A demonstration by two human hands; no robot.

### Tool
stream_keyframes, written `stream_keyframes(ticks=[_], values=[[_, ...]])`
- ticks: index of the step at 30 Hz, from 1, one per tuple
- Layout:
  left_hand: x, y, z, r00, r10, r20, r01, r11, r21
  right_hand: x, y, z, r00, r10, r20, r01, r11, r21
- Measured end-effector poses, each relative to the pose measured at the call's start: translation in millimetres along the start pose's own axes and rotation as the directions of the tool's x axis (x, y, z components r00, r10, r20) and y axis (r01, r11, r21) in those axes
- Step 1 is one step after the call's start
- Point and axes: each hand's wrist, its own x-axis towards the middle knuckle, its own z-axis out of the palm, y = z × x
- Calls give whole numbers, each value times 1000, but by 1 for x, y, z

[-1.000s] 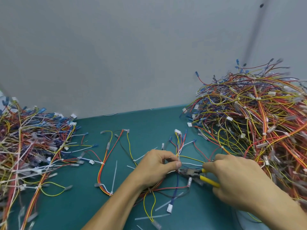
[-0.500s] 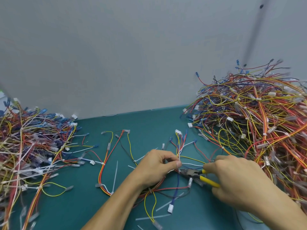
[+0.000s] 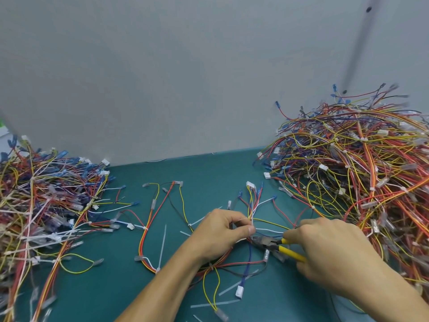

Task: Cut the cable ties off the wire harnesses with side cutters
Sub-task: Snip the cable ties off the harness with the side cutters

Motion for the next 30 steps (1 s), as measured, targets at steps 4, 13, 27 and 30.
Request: stream_keyframes(ticks=[4, 13, 27, 30], values=[[0, 1, 0, 1000, 8, 1, -8, 1000, -4, 1, 0, -1, 1000, -8, 3, 8, 1000, -15], [4, 0, 0, 1000, -11, 9, 11, 1000, -20, 2, 2, 1, 1000, 15, 24, -15, 1000, 20], [-1, 5, -11, 958, -146, -245, 1, 862, -506, 4, -1, 2, 997, 77, -2, -76, 992, 96], [-4, 9, -28, 933, -214, -289, -19, 773, -634, 4, -1, -2, 985, 126, -114, -112, 986, 125]])
